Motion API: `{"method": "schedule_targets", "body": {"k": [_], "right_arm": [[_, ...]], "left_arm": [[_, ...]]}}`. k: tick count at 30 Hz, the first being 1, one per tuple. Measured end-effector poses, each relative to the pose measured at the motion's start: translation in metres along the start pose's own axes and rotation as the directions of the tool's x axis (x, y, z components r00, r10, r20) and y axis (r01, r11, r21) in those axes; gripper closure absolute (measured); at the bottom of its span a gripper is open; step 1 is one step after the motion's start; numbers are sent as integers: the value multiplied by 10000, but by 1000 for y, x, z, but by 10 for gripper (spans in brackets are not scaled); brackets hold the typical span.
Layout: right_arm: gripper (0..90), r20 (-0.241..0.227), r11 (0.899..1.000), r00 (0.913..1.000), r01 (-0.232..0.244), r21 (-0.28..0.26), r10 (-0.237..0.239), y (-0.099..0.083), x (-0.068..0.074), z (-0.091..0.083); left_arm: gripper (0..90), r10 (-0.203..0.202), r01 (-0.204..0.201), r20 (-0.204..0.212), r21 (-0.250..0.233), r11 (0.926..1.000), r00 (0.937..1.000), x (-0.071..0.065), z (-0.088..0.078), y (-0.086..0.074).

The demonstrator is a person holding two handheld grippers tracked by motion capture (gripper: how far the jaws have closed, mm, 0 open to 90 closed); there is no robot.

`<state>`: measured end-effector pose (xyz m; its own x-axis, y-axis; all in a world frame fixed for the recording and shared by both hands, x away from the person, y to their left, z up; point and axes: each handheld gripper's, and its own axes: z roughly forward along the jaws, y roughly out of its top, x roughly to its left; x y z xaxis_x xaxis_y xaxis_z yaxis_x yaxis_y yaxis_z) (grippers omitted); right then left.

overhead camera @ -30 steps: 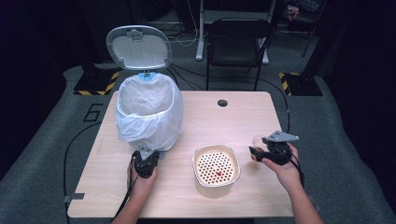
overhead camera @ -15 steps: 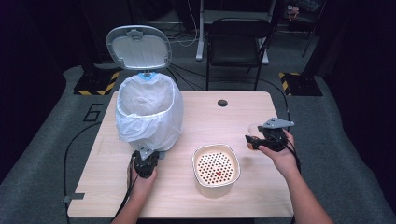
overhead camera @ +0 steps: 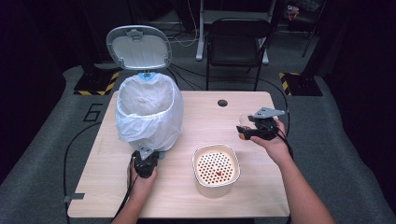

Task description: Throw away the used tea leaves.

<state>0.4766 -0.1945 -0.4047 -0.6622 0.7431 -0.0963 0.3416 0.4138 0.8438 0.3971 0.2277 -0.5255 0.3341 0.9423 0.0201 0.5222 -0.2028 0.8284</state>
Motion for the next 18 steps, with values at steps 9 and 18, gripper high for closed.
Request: {"method": "schedule_targets", "body": {"k": [9, 18], "right_arm": [[321, -829, 9974, 9958, 342, -629, -394, 15, 6, 11], [342, -1110, 9883, 9878, 961, -1182, -1093, 29, 16, 7]], "left_arm": [[897, -84, 84, -12, -61, 9999, 10000, 0, 0, 0], [897, -98, 98, 3, -60, 9999, 10000, 0, 0, 0]]}}
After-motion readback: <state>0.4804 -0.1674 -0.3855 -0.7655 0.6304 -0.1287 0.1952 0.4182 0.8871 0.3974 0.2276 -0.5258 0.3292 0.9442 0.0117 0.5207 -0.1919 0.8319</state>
